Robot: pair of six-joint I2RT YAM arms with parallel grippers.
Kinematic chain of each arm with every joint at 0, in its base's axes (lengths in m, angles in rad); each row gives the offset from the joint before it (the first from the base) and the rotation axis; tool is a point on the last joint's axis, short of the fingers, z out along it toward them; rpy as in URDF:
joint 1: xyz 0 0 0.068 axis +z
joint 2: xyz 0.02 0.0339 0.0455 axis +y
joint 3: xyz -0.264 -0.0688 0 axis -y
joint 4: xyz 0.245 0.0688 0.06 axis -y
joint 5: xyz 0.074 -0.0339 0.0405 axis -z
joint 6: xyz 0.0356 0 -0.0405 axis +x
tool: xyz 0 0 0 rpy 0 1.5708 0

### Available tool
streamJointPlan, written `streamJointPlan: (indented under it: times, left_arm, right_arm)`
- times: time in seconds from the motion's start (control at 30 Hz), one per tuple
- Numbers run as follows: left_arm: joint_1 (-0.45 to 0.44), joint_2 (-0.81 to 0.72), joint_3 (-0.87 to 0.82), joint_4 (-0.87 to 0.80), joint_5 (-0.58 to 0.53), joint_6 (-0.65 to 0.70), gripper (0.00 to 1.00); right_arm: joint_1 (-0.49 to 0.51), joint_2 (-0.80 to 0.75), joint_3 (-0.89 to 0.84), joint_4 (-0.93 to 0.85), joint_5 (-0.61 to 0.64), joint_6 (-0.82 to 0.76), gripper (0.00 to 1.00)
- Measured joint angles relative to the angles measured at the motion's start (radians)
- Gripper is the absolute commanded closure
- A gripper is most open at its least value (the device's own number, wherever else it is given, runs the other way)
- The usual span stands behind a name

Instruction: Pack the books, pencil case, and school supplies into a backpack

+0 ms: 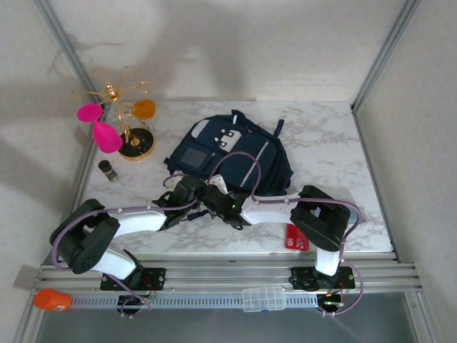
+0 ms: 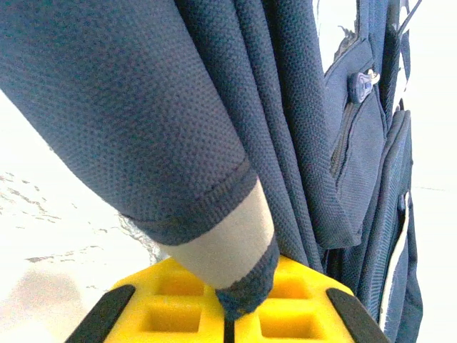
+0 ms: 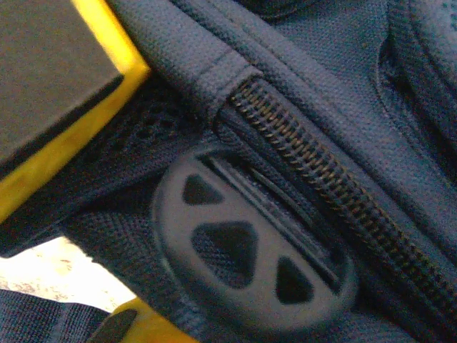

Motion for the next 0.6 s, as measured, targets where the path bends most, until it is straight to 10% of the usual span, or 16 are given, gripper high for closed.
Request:
streamJointPlan:
  times: [0.6]
  left_arm:
    - [0.158, -0.032, 0.089, -0.132, 0.141, 0.139, 1.0]
  right_arm:
    - [-0.009, -0.277, -0.228, -0.027, -0.038, 0.103, 1.0]
